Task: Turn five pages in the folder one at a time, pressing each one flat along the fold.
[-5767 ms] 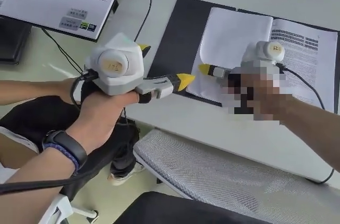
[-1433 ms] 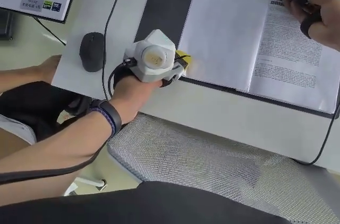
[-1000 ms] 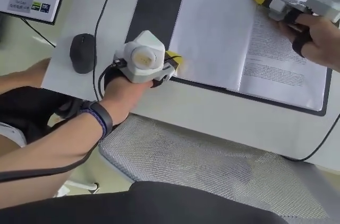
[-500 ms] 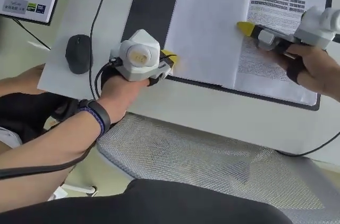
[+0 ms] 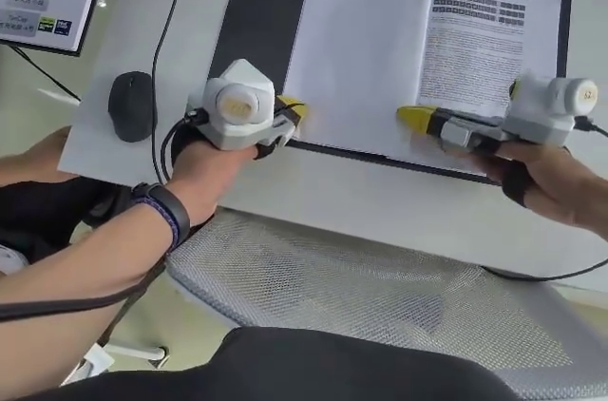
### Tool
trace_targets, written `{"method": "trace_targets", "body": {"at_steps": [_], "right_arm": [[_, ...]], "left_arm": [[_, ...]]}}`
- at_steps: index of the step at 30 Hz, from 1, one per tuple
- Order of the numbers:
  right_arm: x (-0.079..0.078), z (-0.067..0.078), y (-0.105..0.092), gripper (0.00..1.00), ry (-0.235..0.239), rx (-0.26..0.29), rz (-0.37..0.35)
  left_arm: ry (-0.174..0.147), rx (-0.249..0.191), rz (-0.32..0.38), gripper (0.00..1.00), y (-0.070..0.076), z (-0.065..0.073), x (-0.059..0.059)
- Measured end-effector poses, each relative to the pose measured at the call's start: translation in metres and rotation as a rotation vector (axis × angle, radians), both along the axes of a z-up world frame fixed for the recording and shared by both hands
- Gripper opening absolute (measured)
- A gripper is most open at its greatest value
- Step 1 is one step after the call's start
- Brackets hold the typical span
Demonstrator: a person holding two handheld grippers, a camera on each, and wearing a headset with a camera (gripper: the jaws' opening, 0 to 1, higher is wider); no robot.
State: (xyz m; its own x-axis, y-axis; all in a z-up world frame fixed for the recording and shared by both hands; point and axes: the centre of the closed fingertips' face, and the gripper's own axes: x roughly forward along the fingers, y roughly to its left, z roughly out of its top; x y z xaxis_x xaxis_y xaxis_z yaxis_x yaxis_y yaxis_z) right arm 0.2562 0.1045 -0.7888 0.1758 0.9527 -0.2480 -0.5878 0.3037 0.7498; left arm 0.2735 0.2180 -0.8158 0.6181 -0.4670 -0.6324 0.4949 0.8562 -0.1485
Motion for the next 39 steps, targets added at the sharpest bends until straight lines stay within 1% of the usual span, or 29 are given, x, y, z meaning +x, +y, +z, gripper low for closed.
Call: {"method": "trace_targets", "body": {"at_steps": [3, 6, 8, 10, 13, 17, 35, 37, 39], "right_arm": [[-0.011, 0.001, -0.001, 0.00, 0.007, -0.002, 0.007], [-0.024, 0.001, 0.000, 0.00, 0.014, -0.006, 0.033], [-0.029, 0.000, 0.000, 0.00, 0.012, -0.008, 0.039], [-0.029, 0.000, -0.002, 0.00, 0.017, -0.006, 0.024], [-0.031, 0.000, -0.001, 0.00, 0.019, -0.004, 0.020], [-0.035, 0.000, -0.001, 0.00, 0.018, -0.010, 0.030], [-0.034, -0.001, -0.004, 0.00, 0.031, -0.033, -0.004], [-0.034, -0.001, -0.004, 0.00, 0.035, -0.040, -0.008], [-0.033, -0.001, -0.005, 0.00, 0.056, -0.046, -0.022]], "left_arm": [[-0.002, 0.001, 0.003, 0.00, 0.000, 0.000, 0.000], [-0.004, -0.001, 0.004, 0.00, 0.000, 0.000, 0.000], [-0.006, 0.000, 0.003, 0.00, 0.000, 0.000, 0.000], [-0.008, 0.000, 0.004, 0.00, -0.001, 0.002, 0.000], [-0.011, -0.001, 0.007, 0.00, -0.001, 0.002, -0.001], [-0.012, 0.002, 0.004, 0.00, -0.001, 0.002, -0.001], [-0.010, 0.006, 0.006, 0.00, -0.001, 0.002, -0.003], [-0.010, 0.008, 0.003, 0.00, -0.001, 0.002, -0.002], [-0.004, -0.005, 0.017, 0.00, -0.001, 0.003, -0.002]]}}
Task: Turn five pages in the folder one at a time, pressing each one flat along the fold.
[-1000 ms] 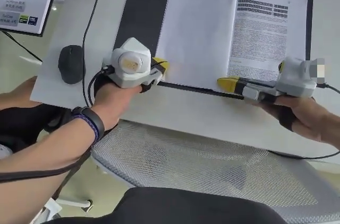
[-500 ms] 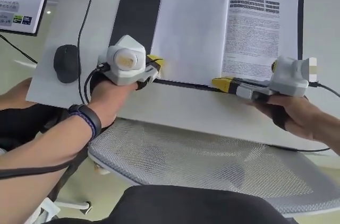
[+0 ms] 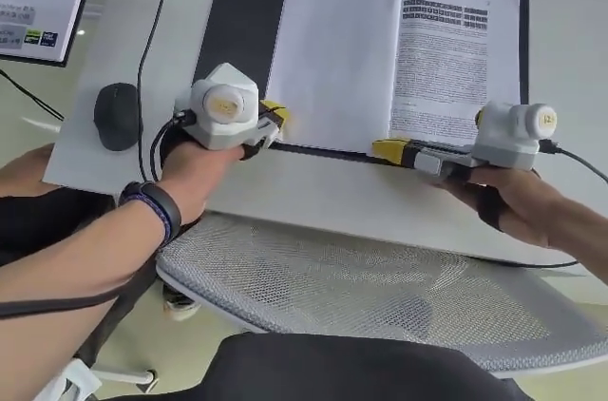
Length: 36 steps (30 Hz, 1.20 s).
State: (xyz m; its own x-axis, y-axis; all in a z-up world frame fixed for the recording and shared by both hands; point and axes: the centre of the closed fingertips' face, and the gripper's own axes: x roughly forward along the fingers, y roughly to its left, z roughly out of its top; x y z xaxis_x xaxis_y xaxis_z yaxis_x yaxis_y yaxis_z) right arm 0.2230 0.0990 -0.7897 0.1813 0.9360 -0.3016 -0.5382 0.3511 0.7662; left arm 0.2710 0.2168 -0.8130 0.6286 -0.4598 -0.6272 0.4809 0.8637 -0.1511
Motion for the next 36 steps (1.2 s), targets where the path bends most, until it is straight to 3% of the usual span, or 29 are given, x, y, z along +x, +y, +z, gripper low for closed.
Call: {"method": "trace_targets", "body": {"at_steps": [5, 15, 18, 24, 28, 31, 36], "right_arm": [[-0.003, 0.006, -0.005, 0.03, 0.015, -0.011, -0.024], [-0.001, 0.023, -0.014, 0.13, -0.039, -0.043, -0.064], [0.004, 0.029, -0.020, 0.19, -0.073, -0.067, -0.080], [0.019, 0.042, -0.049, 0.25, -0.176, -0.151, -0.144], [0.025, 0.051, -0.071, 0.33, -0.220, -0.190, -0.206], [0.024, 0.061, -0.091, 0.37, -0.270, -0.233, -0.235], [0.021, 0.074, -0.121, 0.44, -0.311, -0.273, -0.294]], "left_arm": [[0.004, -0.002, 0.008, 0.00, -0.001, 0.002, -0.001], [0.019, 0.038, -0.016, 0.00, -0.007, 0.008, -0.003], [0.022, 0.027, -0.025, 0.11, -0.011, 0.016, -0.005], [-0.015, 0.015, -0.060, 0.20, -0.018, 0.042, -0.010], [-0.040, -0.002, -0.054, 0.25, -0.017, 0.059, -0.012], [-0.059, -0.006, -0.050, 0.29, -0.014, 0.070, -0.015], [-0.081, -0.002, -0.048, 0.35, -0.005, 0.081, -0.019]]}}
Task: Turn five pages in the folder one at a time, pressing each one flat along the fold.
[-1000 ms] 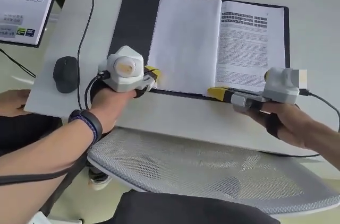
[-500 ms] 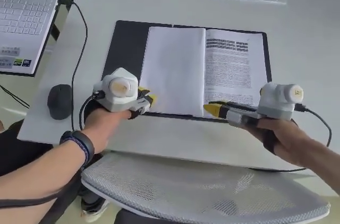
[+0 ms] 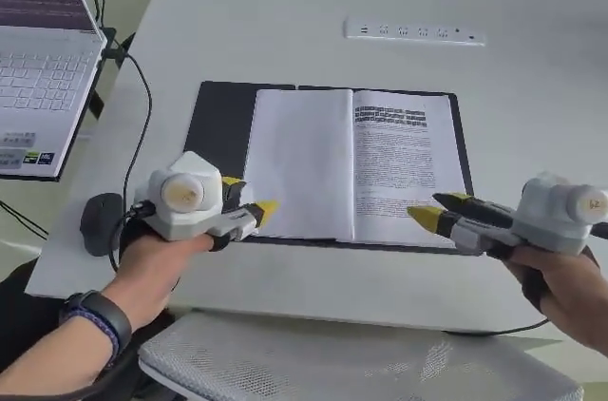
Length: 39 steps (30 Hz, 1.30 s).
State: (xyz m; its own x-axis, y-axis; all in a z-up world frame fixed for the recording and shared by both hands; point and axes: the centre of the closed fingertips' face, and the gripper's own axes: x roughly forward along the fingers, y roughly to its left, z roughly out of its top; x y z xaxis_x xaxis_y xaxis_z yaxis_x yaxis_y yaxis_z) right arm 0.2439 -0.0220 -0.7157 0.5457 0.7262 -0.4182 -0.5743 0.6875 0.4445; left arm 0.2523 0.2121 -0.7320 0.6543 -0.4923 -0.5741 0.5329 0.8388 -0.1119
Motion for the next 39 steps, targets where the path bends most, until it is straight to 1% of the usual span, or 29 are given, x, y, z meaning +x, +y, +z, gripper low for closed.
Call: {"method": "trace_targets", "body": {"at_steps": [2, 6, 8, 9, 10, 11, 13, 16, 17, 19, 23, 25, 29, 32, 36, 39], "right_arm": [[-0.001, 0.005, -0.012, 0.47, -0.021, -0.018, -0.026], [-0.005, 0.013, -0.029, 0.52, -0.042, -0.033, -0.068], [-0.008, 0.016, -0.038, 0.54, -0.062, -0.077, -0.072], [-0.011, 0.019, -0.042, 0.56, -0.071, -0.096, -0.072], [-0.012, 0.021, -0.044, 0.57, -0.076, -0.103, -0.074], [-0.014, 0.025, -0.049, 0.58, -0.084, -0.105, -0.083], [-0.015, 0.032, -0.056, 0.60, -0.095, -0.099, -0.106], [-0.017, 0.036, -0.064, 0.62, -0.103, -0.099, -0.132], [-0.018, 0.037, -0.066, 0.63, -0.103, -0.097, -0.139], [-0.021, 0.040, -0.072, 0.65, -0.107, -0.084, -0.168], [-0.027, 0.042, -0.078, 0.71, -0.110, -0.092, -0.188], [-0.030, 0.043, -0.081, 0.73, -0.116, -0.092, -0.200], [-0.036, 0.043, -0.085, 0.76, -0.119, -0.093, -0.221], [-0.040, 0.043, -0.085, 0.78, -0.117, -0.099, -0.228], [-0.043, 0.042, -0.086, 0.80, -0.117, -0.121, -0.225], [-0.042, 0.044, -0.088, 0.80, -0.118, -0.114, -0.239]], "left_arm": [[-0.007, 0.001, 0.004, 0.37, 0.004, 0.003, 0.000], [-0.031, -0.005, 0.019, 0.41, 0.013, 0.021, -0.003], [-0.039, -0.005, 0.024, 0.44, 0.017, 0.026, -0.004], [-0.045, -0.008, 0.030, 0.46, 0.020, 0.032, -0.006], [-0.049, -0.008, 0.035, 0.47, 0.022, 0.034, -0.007], [-0.052, -0.006, 0.037, 0.48, 0.025, 0.034, -0.007], [-0.060, -0.003, 0.047, 0.50, 0.031, 0.039, -0.011], [-0.062, -0.003, 0.069, 0.54, 0.040, 0.045, -0.017], [-0.062, -0.004, 0.072, 0.54, 0.041, 0.046, -0.019], [-0.065, -0.006, 0.093, 0.55, 0.048, 0.049, -0.022], [-0.071, -0.012, 0.124, 0.57, 0.058, 0.052, -0.029], [-0.072, -0.021, 0.137, 0.59, 0.060, 0.055, -0.031], [-0.076, -0.022, 0.150, 0.64, 0.062, 0.059, -0.036], [-0.078, -0.025, 0.168, 0.66, 0.065, 0.062, -0.039], [-0.085, -0.031, 0.188, 0.67, 0.067, 0.065, -0.040], [-0.085, -0.034, 0.203, 0.66, 0.068, 0.065, -0.040]]}}
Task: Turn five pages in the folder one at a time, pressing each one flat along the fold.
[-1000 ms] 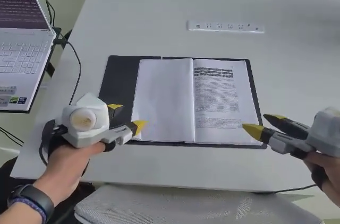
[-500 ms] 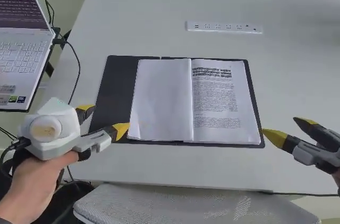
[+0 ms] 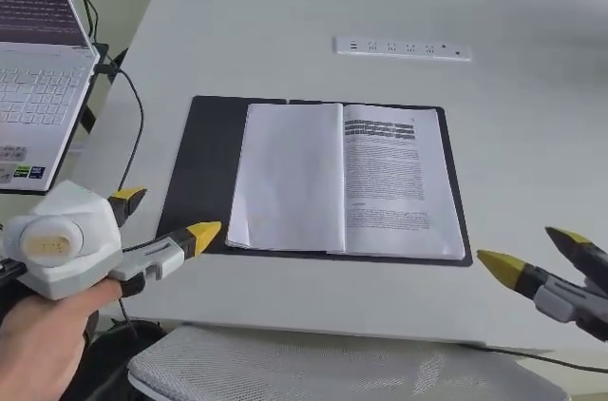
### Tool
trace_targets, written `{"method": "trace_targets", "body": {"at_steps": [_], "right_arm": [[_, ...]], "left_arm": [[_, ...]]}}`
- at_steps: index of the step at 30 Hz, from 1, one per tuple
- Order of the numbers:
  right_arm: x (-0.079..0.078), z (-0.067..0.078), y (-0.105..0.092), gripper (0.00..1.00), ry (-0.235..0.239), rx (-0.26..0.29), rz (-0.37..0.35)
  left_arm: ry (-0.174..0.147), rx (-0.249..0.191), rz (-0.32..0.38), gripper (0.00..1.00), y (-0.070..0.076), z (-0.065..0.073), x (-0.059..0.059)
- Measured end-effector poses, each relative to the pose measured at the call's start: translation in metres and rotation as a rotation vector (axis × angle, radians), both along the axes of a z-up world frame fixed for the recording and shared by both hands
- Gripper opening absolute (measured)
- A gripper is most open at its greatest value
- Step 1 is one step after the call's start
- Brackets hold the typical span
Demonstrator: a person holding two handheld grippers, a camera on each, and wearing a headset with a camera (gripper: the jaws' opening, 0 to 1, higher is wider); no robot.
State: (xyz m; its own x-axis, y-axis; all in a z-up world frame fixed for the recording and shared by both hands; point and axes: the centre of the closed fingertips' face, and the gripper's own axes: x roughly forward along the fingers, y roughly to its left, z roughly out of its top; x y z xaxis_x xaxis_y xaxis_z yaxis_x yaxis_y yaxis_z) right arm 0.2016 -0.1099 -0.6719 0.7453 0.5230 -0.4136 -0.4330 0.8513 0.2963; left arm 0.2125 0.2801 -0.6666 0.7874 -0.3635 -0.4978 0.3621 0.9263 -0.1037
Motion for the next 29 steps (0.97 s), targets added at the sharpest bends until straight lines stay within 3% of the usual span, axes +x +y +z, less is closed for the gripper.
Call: {"method": "trace_targets", "body": {"at_steps": [29], "right_arm": [[0.0022, 0.0017, -0.0069, 0.81, -0.003, -0.016, -0.019]], "left_arm": [[-0.011, -0.002, 0.010, 0.68, 0.0032, 0.0038, 0.0059]]}}
